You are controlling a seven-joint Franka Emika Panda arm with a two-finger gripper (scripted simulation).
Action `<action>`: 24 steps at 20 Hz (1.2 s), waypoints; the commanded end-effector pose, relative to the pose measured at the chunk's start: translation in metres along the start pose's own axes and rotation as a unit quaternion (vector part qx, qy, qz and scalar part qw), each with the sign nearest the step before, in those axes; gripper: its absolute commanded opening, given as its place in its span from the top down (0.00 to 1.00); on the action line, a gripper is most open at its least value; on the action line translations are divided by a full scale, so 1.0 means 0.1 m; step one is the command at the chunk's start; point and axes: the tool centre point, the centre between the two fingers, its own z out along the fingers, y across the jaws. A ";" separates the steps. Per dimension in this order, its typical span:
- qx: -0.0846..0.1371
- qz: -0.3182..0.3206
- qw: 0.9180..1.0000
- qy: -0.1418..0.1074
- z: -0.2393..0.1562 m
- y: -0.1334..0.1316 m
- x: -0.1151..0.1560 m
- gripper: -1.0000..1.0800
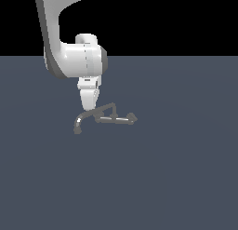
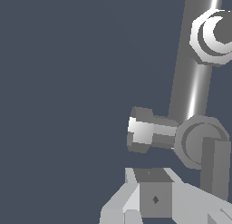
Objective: Turn on the faucet by rotating a designated handle.
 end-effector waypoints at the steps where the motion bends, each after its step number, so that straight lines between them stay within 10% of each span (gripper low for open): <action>1: 0.000 0.004 1.000 0.000 0.02 -0.02 0.01 1.00; 24: 0.001 0.006 1.000 0.000 0.01 0.39 -0.16 1.00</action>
